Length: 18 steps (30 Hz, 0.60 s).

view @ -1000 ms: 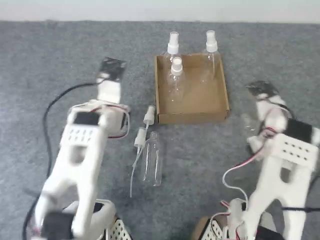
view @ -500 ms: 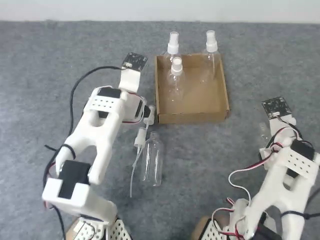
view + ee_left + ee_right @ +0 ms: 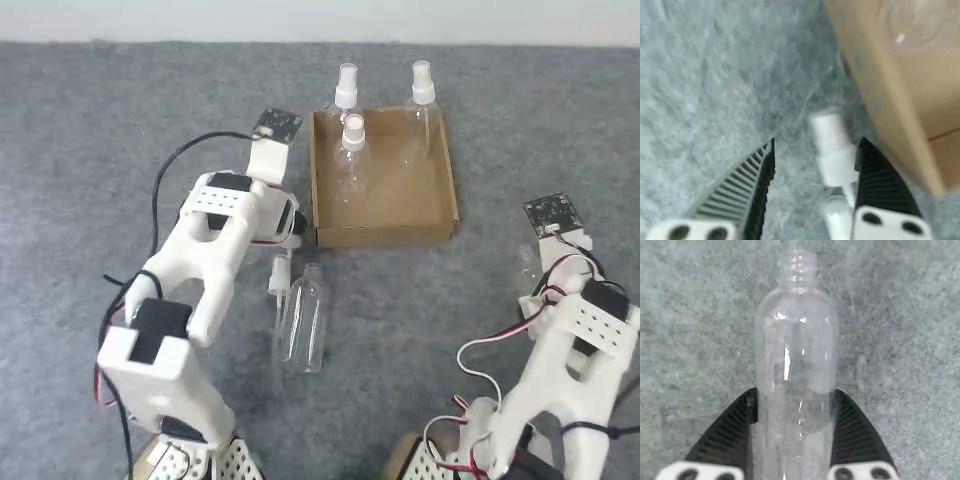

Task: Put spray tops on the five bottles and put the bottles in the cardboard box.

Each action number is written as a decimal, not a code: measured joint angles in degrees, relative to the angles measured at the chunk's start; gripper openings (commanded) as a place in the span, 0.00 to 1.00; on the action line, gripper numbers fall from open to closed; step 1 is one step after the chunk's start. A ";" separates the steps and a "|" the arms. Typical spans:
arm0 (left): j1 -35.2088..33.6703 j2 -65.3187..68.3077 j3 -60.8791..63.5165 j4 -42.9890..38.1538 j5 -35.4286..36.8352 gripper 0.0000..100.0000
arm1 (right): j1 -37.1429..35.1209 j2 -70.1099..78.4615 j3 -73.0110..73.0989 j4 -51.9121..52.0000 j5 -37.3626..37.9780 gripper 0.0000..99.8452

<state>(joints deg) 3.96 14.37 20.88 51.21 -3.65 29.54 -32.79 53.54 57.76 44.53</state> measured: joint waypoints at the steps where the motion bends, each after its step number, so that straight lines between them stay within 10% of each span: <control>1: -0.18 0.09 0.00 0.00 -0.44 0.24 | 0.00 0.00 0.00 0.00 0.00 0.01; 18: -5.63 -0.97 -3.60 8.00 -3.96 0.22 | 0.00 0.00 2.11 0.00 0.09 0.01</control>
<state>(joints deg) -1.67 13.41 17.27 59.21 -7.60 29.54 -32.79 55.65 57.76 44.62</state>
